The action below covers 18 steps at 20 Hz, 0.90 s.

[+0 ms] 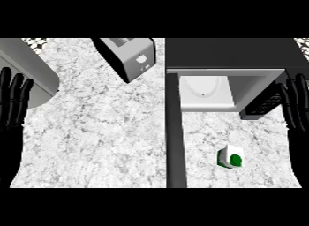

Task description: Pick up the milk, place it into the microwave and close the microwave

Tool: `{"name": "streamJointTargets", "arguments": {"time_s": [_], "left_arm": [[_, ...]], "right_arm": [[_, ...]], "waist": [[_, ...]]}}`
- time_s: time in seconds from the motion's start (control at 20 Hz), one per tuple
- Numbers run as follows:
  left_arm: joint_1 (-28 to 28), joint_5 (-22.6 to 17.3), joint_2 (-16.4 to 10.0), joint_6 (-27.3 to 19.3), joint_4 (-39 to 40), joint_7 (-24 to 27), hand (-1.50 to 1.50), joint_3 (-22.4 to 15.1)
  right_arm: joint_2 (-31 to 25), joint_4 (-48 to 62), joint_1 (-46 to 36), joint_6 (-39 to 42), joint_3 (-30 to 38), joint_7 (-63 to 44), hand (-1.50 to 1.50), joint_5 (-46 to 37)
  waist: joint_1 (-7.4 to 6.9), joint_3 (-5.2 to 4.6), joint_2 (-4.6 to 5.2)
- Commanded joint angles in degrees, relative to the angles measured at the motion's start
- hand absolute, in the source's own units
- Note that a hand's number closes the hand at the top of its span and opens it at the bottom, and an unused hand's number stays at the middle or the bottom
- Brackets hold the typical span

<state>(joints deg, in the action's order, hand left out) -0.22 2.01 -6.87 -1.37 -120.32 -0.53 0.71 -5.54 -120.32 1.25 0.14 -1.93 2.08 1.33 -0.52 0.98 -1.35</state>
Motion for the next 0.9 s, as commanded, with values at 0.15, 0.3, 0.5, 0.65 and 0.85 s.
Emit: {"name": "streamJointTargets", "arguments": {"time_s": [0.15,0.3,0.5,0.65,0.85], "left_arm": [[2.1,-2.5,1.1,1.6,-3.0,-0.9,-1.50,-0.9],[5.6,-4.4,4.5,0.5,-0.3,-3.3,-1.50,-2.9],[9.1,-11.0,1.1,5.5,-0.9,0.8,-1.50,3.3],[9.9,-10.5,1.2,4.7,-3.8,-2.3,-1.50,3.7],[15.4,-12.1,1.6,6.5,-9.2,-2.7,-1.50,3.8]], "right_arm": [[5.3,-5.1,1.1,-4.0,-11.5,-1.4,-1.50,-9.4],[3.5,-7.8,8.2,-1.6,-17.4,-4.7,-1.50,-10.5],[4.9,-10.5,10.0,-3.7,-23.8,-7.9,-1.50,-15.7],[4.4,-12.0,17.4,-7.0,-29.0,-4.0,-1.50,-18.7],[2.7,-14.4,19.6,-8.1,-27.4,-4.1,-1.50,-19.7]], "waist": [[0.35,-1.01,1.25],[0.55,-1.04,1.07],[0.35,-1.03,1.22],[0.61,-0.99,1.22],[0.53,-0.98,1.20]]}}
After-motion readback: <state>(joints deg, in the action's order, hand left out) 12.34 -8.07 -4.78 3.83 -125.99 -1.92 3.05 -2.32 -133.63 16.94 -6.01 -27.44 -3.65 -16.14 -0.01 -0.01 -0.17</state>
